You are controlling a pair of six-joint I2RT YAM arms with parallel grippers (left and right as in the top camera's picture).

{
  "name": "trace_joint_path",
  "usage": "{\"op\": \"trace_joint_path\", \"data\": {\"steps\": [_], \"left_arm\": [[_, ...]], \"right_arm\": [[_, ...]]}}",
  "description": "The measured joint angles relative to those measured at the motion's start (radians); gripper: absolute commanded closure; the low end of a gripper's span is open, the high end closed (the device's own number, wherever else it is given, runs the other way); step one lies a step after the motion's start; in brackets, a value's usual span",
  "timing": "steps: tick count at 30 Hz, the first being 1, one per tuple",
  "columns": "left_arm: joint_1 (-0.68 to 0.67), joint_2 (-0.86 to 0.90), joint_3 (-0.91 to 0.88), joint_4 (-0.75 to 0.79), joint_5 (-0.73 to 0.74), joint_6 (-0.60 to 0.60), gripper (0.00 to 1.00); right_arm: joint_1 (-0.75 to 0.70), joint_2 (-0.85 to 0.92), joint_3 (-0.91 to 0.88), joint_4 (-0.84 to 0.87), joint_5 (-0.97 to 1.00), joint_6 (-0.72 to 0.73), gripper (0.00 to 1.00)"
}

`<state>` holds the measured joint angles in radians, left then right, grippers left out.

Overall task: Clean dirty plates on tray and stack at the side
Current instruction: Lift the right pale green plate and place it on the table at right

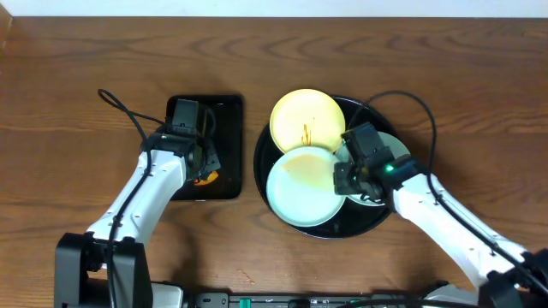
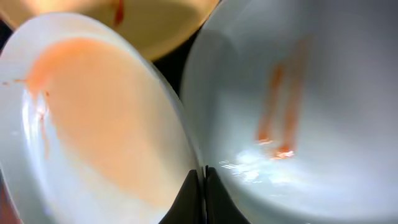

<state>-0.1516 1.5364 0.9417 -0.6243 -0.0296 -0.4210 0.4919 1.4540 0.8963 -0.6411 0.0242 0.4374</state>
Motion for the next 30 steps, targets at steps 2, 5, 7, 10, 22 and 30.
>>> {"op": "trace_joint_path", "data": {"steps": [2, 5, 7, 10, 22, 30], "left_arm": [[0.0, 0.0, 0.0, 0.0, 0.0, 0.0, 0.92], [0.0, 0.0, 0.0, 0.0, 0.0, 0.0, 0.93], [0.0, 0.0, 0.0, 0.0, 0.0, 0.0, 0.92], [0.0, 0.0, 0.0, 0.0, 0.0, 0.0, 0.92], [0.0, 0.0, 0.0, 0.0, 0.0, 0.0, 0.92], [0.0, 0.0, 0.0, 0.002, 0.0, 0.0, 0.92]], "right_arm": [[0.0, -0.009, 0.031, -0.027, 0.068, -0.024, 0.99], [0.0, -0.011, 0.072, -0.048, 0.181, -0.064, 0.99], [0.0, -0.011, 0.087, -0.048, 0.241, -0.09, 0.99], [0.011, -0.011, 0.093, -0.047, 0.35, -0.129, 0.99], [0.238, -0.011, 0.098, 0.103, 0.757, -0.322, 0.99], [0.322, -0.012, 0.1, 0.19, 0.916, -0.442, 0.99]]}}
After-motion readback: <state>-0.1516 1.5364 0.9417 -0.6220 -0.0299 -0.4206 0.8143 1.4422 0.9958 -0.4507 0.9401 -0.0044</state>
